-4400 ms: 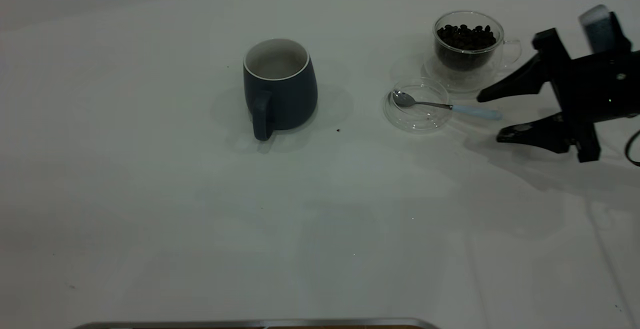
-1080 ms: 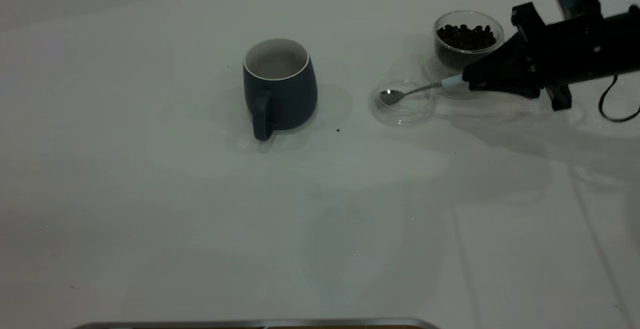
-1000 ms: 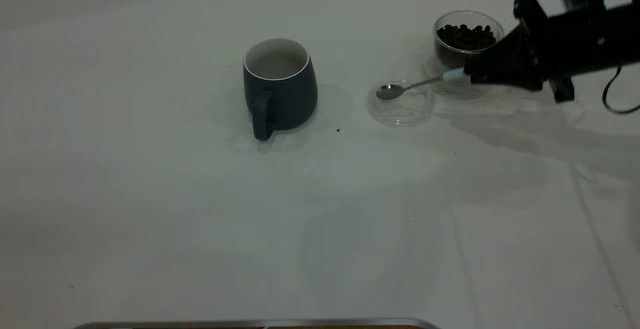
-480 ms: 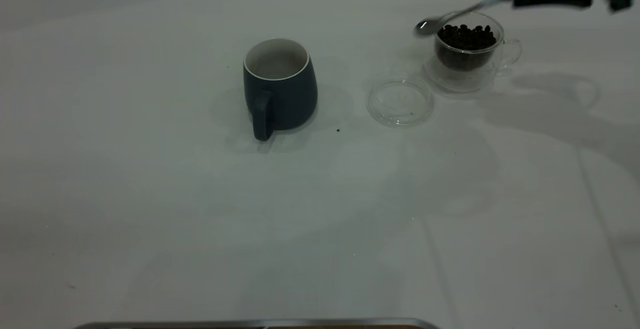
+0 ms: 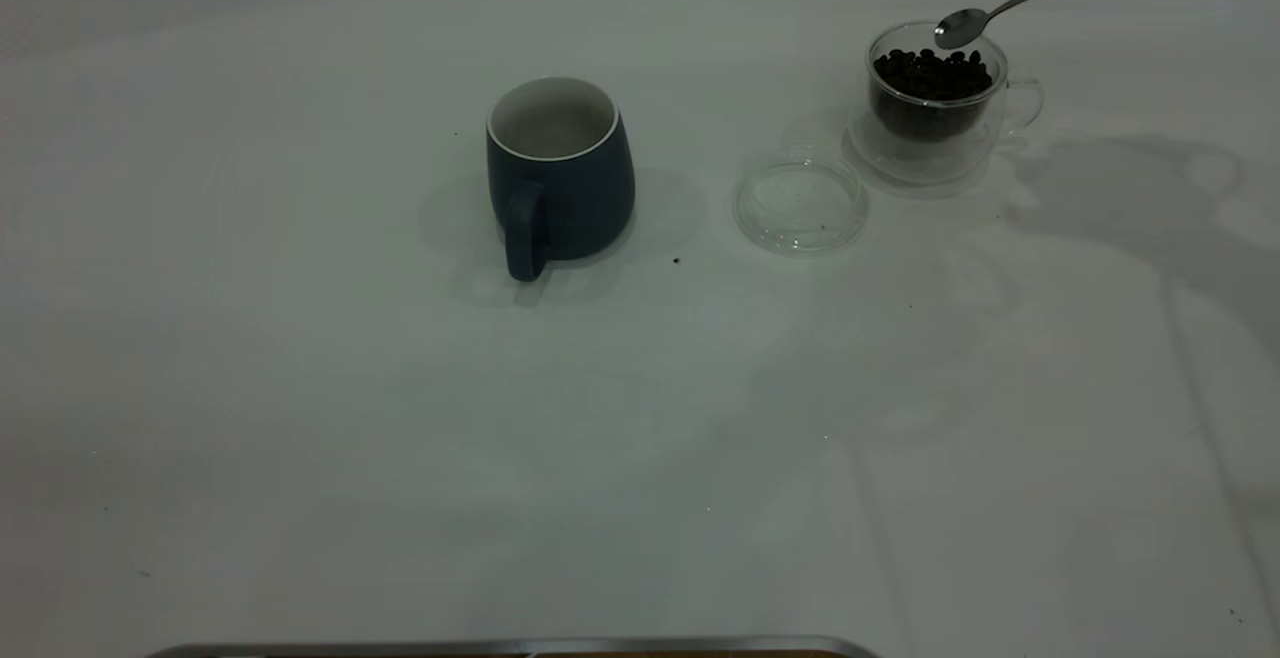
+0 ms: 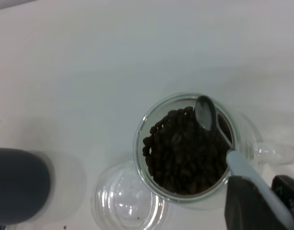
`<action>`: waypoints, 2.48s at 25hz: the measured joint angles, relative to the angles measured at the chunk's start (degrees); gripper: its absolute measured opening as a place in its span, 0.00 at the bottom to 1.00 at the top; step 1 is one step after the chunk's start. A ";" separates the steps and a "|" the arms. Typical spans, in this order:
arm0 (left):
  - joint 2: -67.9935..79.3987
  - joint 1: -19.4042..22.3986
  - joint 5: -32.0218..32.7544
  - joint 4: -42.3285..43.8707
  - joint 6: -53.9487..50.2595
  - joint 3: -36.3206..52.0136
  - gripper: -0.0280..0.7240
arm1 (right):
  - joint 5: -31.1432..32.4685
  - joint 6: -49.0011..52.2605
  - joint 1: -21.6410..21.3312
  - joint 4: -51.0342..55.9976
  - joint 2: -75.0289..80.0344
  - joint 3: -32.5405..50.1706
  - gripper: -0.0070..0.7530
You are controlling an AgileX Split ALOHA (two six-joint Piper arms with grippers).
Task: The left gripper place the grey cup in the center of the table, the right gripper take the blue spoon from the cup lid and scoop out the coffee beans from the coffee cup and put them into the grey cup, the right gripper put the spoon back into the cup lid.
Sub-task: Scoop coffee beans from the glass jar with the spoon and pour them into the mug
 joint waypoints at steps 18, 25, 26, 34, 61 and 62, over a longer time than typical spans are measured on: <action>0.00 0.00 0.00 0.00 0.06 0.00 0.74 | 3.48 1.97 0.00 3.77 1.62 3.33 0.16; 0.00 0.00 0.00 0.00 0.06 0.00 0.74 | 5.36 2.57 -0.08 7.80 3.75 3.33 0.16; 0.00 0.00 0.00 0.00 0.06 0.00 0.74 | 6.08 2.57 -0.32 8.10 3.98 3.33 0.16; 0.00 0.00 0.00 0.00 0.06 0.00 0.74 | 15.10 2.40 -5.21 11.84 8.35 3.33 0.16; 0.00 0.00 0.00 0.00 0.01 0.00 0.74 | 38.00 -1.23 -15.03 17.76 21.04 3.22 0.16; 0.00 0.00 0.00 0.00 0.01 0.00 0.74 | 38.00 -1.59 -15.03 17.76 21.04 3.22 0.16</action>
